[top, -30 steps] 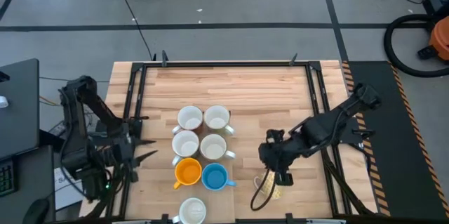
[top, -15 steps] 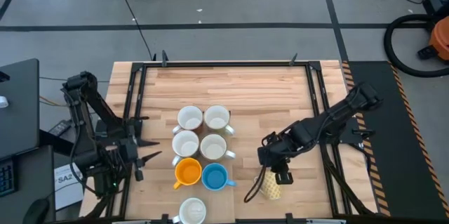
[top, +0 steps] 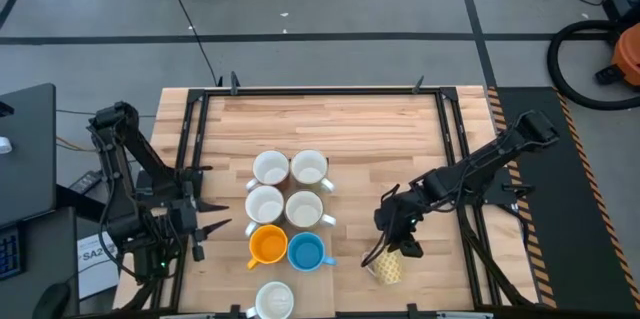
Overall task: Place coffee mugs
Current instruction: Put the yellow mug on the shelf aligned with the blue mug
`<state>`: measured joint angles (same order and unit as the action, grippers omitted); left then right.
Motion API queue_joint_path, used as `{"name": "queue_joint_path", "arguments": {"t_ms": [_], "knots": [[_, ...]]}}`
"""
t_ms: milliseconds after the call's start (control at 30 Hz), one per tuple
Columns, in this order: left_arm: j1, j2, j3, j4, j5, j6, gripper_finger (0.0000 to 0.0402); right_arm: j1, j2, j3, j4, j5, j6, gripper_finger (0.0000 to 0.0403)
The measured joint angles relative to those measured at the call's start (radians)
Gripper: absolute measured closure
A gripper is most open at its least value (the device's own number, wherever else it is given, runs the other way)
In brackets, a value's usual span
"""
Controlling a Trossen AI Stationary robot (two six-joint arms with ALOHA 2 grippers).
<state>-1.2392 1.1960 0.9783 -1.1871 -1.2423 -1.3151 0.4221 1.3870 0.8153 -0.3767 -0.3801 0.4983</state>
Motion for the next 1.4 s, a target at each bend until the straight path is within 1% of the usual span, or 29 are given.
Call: {"name": "queue_joint_path", "arguments": {"t_ms": [133, 267, 400, 600, 800, 900, 1067, 1200, 1267, 1333, 1400], "knots": [[0.0, 0.0, 0.0, 0.01, 0.0, 0.0, 0.0258, -0.007, -0.004, -0.082, 0.131, -0.006, 0.0, 0.0282], [0.0, 0.0, 0.0, 0.013, 0.0, -0.001, 0.0258, -0.019, -0.003, -0.115, 0.223, -0.021, 0.0, 0.0282], [0.0, 0.0, 0.0, 0.013, -0.001, -0.001, 0.0258, -0.028, -0.001, -0.117, 0.251, -0.045, 0.002, 0.0282], [0.0, 0.0, 0.0, 0.013, -0.002, -0.001, 0.0258, -0.034, -0.001, -0.117, 0.262, -0.049, -0.001, 0.0282], [0.0, 0.0, 0.0, 0.013, -0.003, -0.001, 0.0258, -0.054, -0.001, -0.117, 0.332, -0.066, -0.005, 0.0282], [0.0, 0.0, 0.0, 0.013, -0.003, -0.002, 0.0258, -0.06, -0.001, -0.117, 0.381, -0.062, -0.033, 0.0282], [0.0, 0.0, 0.0, 0.023, -0.003, -0.003, 0.0258, -0.058, -0.001, -0.117, 0.425, -0.064, -0.052, 0.0282], [0.0, 0.0, 0.0, 0.032, -0.003, -0.003, 0.0258, -0.023, 0.001, -0.117, 0.43, -0.053, -0.043, 0.0282], [0.0, 0.0, 0.0, 0.037, -0.003, -0.003, 0.0258, 0.0, 0.001, -0.117, 0.444, -0.01, 0.011, 0.0282], [0.0, 0.0, 0.0, 0.042, -0.003, 0.0, 0.0258, 0.019, 0.002, -0.117, 0.479, 0.027, 0.104, 0.0282], [0.0, 0.0, 0.0, 0.043, 0.0, 0.0, 0.0258, 0.033, 0.002, -0.117, 0.541, 0.039, 0.217, 0.0282]]}}
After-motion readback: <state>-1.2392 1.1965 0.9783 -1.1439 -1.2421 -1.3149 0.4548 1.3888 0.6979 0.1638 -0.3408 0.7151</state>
